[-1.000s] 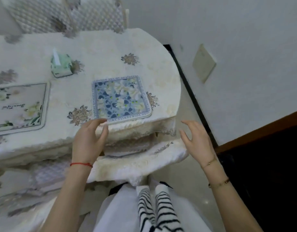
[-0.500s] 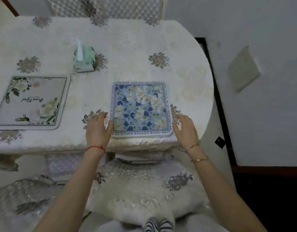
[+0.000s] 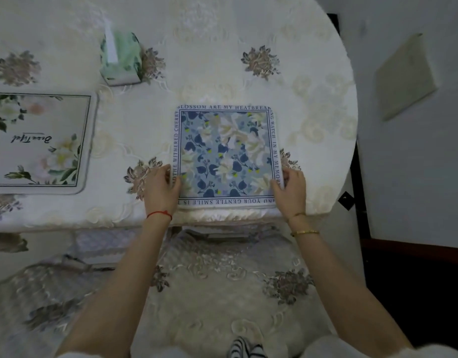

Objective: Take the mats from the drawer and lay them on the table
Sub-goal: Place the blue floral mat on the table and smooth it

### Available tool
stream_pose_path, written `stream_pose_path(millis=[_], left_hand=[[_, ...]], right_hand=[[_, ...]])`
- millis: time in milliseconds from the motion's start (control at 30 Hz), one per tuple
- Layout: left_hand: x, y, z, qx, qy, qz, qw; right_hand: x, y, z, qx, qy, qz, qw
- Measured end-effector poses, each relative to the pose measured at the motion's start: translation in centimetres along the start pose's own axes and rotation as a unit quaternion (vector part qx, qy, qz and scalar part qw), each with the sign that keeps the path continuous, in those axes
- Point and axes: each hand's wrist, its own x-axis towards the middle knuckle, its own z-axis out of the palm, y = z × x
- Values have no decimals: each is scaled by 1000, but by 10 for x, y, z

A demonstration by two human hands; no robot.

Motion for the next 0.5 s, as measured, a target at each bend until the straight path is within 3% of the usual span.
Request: stream_pose_path(millis=[233, 500], left_hand=[[-1, 1, -8, -78, -12, 1, 997], [-30, 8, -27, -206, -56, 3, 977]], right_hand=[[0, -12, -12, 99, -22, 44, 994], [-38, -17, -38, 131, -43, 11, 990]])
